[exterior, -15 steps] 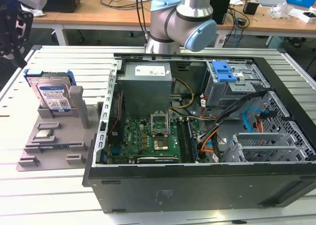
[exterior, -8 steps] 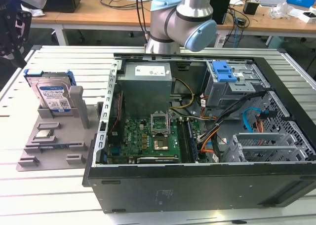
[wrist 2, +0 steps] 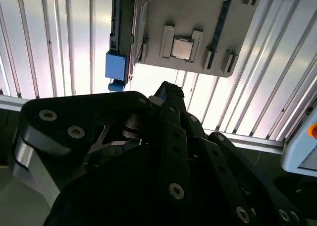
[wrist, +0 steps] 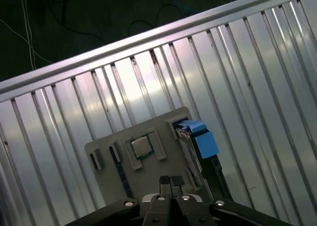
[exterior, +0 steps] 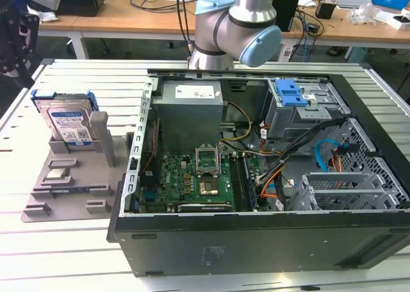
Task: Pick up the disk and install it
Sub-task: 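Pick up the disk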
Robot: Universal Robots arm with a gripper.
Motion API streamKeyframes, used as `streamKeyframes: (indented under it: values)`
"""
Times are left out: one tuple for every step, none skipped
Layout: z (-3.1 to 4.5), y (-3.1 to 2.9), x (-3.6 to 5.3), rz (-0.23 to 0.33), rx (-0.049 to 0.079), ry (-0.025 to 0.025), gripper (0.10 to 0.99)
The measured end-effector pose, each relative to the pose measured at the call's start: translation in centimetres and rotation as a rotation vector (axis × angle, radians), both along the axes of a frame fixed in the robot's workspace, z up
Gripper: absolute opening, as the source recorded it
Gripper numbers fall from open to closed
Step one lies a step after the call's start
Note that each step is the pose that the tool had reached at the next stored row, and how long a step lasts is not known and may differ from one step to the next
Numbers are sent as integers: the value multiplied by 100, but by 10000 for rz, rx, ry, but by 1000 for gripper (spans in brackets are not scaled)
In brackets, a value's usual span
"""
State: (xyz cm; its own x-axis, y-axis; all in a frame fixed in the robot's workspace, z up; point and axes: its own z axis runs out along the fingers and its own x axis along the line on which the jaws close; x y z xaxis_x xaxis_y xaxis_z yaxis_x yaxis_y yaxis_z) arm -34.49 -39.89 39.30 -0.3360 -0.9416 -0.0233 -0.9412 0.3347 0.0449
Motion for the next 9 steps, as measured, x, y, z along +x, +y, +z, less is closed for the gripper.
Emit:
streamKeyframes:
  values:
    - [0,0,0,70,0,0,102]
    - [0,0,0,138,0,0,102]
    - [0,0,0,223,0,0,102]
    - [0,0,0,348,0,0,102]
    - [0,0,0,424,0,0,102]
    - [0,0,0,513,0,0,102]
    - [0,0,0,668,0,0,102]
    - [0,0,0,771,0,0,102]
    - [0,0,0,843,0,0,102]
